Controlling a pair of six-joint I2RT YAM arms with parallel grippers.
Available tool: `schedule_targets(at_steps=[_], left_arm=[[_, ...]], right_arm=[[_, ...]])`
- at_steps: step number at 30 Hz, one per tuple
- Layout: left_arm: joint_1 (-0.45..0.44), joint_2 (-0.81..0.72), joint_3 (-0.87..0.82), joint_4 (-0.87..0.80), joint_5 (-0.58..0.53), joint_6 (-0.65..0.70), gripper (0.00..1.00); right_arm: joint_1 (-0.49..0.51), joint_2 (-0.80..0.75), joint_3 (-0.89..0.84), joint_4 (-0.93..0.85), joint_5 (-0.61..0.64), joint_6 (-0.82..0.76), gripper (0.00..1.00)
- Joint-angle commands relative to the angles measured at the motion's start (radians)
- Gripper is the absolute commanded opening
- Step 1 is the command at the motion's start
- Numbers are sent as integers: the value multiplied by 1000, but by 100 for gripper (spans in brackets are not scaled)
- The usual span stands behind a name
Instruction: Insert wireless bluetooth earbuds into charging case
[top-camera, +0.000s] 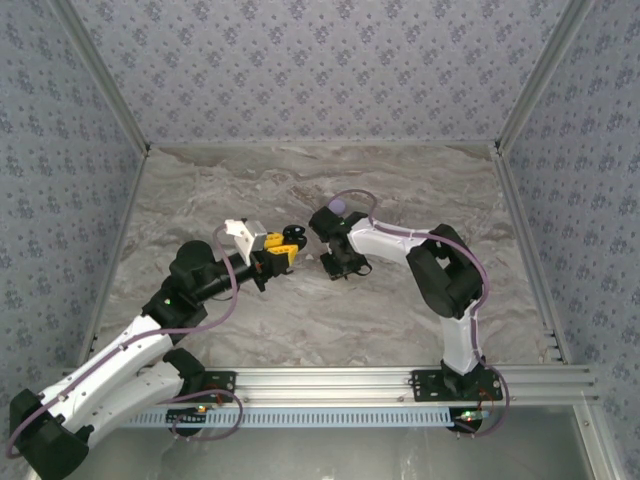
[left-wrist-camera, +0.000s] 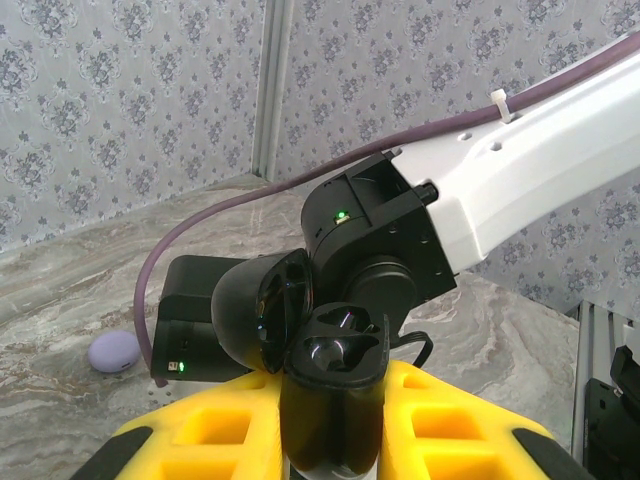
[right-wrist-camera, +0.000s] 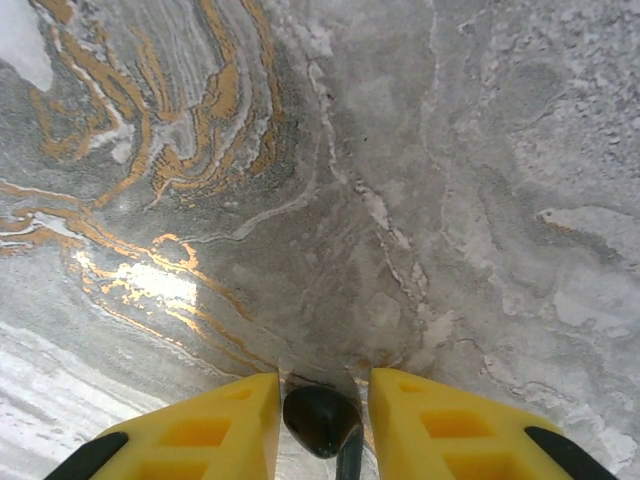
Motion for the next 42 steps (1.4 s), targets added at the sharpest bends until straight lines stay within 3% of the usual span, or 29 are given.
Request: schedule_targets(at_steps=[1, 19, 30, 42], left_arm=[[-6, 3, 21, 28, 1, -3, 22], [-7, 19, 1, 42, -13, -24, 21], [-3, 142, -14, 112, -27, -68, 21], [3, 247, -58, 253, -98, -124, 22]], right_arm=[[8, 38, 21, -39, 30, -6, 30], [-10, -48, -65, 60, -22, 9, 22], [-117, -195, -230, 182, -156, 14, 22], [-246, -454, -403, 312, -313, 3, 22]])
